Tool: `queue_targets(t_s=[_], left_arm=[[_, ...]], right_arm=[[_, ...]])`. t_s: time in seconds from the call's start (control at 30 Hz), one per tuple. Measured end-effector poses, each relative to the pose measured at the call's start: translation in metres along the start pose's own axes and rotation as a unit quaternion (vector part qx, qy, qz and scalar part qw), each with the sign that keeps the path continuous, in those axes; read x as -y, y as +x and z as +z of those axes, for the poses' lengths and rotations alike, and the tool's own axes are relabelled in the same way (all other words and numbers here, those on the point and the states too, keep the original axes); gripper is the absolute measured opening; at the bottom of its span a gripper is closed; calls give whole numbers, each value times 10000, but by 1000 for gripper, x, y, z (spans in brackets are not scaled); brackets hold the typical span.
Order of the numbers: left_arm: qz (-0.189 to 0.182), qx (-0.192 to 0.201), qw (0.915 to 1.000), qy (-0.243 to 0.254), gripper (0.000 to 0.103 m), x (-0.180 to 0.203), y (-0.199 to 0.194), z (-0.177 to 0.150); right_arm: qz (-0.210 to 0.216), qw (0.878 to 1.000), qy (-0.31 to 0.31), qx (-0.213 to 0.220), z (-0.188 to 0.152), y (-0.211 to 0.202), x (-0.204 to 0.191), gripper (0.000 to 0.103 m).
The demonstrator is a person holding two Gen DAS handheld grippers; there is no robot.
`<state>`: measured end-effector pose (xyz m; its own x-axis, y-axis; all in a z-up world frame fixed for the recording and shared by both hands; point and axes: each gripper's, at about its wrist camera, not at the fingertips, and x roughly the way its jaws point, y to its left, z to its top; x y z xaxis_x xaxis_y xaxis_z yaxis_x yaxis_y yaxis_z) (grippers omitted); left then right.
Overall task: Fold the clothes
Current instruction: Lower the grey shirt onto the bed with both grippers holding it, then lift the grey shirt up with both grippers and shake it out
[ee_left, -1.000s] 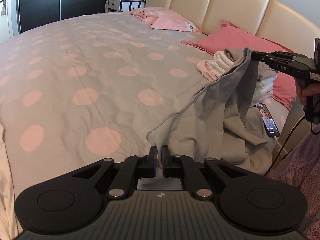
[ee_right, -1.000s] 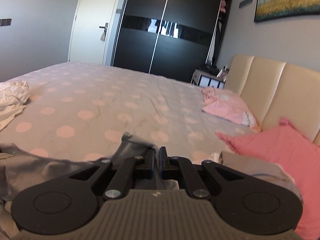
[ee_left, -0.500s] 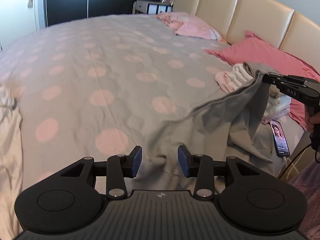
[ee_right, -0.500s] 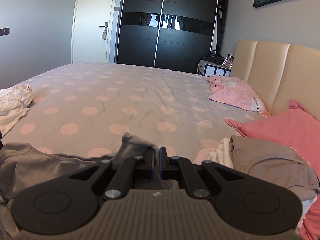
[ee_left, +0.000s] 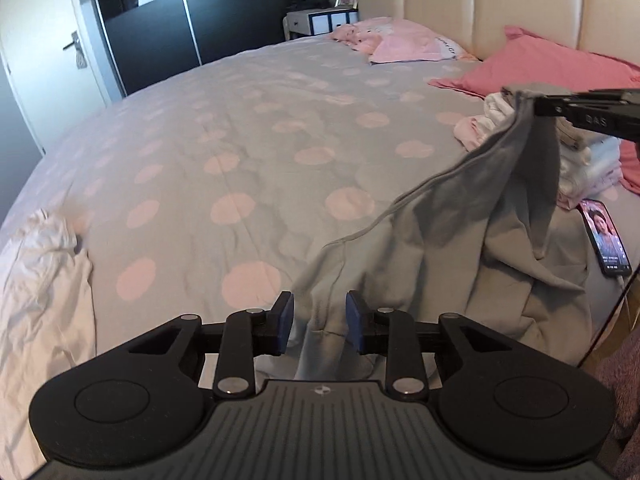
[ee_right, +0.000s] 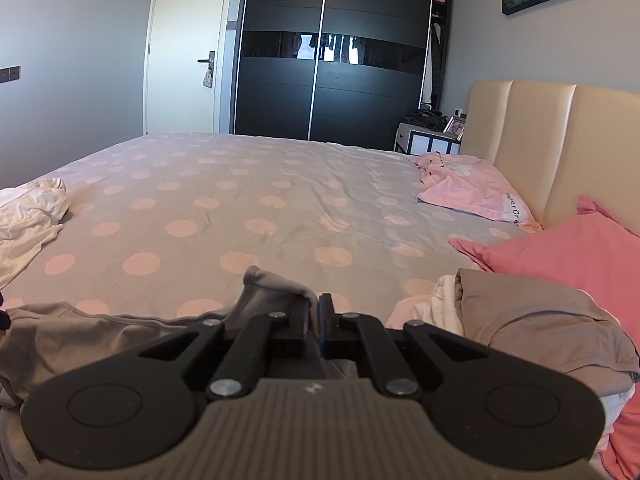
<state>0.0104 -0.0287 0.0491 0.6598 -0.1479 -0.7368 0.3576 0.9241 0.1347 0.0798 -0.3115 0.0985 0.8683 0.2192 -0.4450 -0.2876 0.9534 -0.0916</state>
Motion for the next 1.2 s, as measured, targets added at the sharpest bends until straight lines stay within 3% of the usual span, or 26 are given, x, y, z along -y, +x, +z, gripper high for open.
queue_targets(t_s=[0.3,0.47,0.77,0.9,1.07,1.13,1.2], left_arm=[[30,-288,9993,-241,26,-1,22,-7],[-216,-354,9987,-309,14,2,38,-5],[-85,-562,9981,-236,19,4,59,-12],[202,-542,9983,92,20,12,69,-13],[289,-517,9980,235,27,14,78,-17],[247,-476,9983,212,27,14,80,-18],[245,-419,9986,202,19,14,79,-17]], right_arm=[[85,9999,-68,89,1,-4,-3,6],[119,9999,-78,82,1,-4,-4,6],[36,10000,-38,66,0,-4,-3,6],[47,10000,-37,50,0,-4,-3,6],[71,9999,-49,56,1,-4,-3,6],[67,10000,-47,52,1,-4,-3,6],[62,10000,-52,49,1,-3,-3,6]])
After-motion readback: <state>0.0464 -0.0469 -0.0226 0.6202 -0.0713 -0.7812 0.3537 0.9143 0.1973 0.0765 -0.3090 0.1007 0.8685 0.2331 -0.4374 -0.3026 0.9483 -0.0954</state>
